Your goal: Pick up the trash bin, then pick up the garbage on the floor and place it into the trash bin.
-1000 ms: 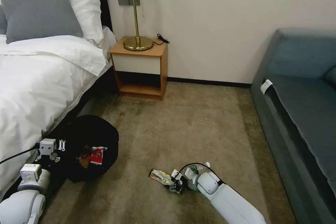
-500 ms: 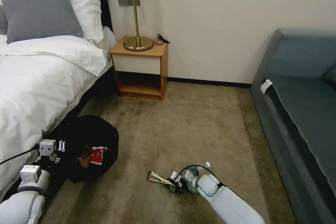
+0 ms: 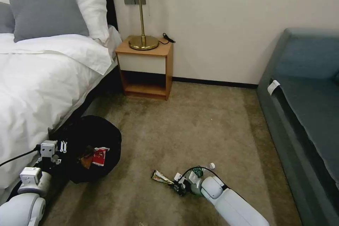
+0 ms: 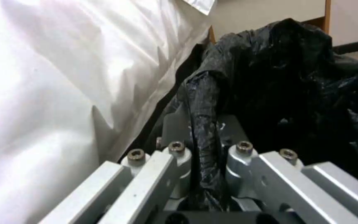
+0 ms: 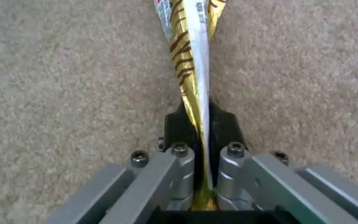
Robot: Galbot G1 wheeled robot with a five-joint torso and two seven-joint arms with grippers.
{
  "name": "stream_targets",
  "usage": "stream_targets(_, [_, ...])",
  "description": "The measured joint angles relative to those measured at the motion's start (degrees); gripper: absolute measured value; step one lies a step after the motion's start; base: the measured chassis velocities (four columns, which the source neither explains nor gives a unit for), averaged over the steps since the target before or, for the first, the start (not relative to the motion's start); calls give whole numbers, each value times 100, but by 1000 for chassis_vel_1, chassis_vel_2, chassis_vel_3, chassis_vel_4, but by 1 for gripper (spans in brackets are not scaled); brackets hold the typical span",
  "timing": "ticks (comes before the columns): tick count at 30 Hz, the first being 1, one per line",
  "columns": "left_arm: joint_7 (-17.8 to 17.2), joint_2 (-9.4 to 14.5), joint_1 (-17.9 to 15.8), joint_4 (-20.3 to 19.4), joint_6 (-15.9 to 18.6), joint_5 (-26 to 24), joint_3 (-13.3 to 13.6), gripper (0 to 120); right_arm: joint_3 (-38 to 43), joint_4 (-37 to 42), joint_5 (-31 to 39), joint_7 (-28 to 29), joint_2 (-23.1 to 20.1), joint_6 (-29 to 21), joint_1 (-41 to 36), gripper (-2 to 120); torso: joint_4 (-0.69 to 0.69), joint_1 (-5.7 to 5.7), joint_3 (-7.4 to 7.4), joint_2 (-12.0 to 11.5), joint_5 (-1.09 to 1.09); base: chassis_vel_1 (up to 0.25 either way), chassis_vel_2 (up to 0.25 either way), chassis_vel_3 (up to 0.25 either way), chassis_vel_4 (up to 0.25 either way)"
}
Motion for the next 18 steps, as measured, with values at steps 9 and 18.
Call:
stream_targets(9, [126, -8, 66, -65, -180, -73, 0, 5, 283, 98, -133, 72, -56, -24, 58, 0, -14, 1, 0, -1, -23, 0, 0, 0, 0])
stream_targets(18, [134, 24, 73, -90, -179, -85, 6, 5, 404, 301, -89, 87, 24, -41, 90, 0, -9, 1, -1, -1, -11, 0, 0, 0, 0])
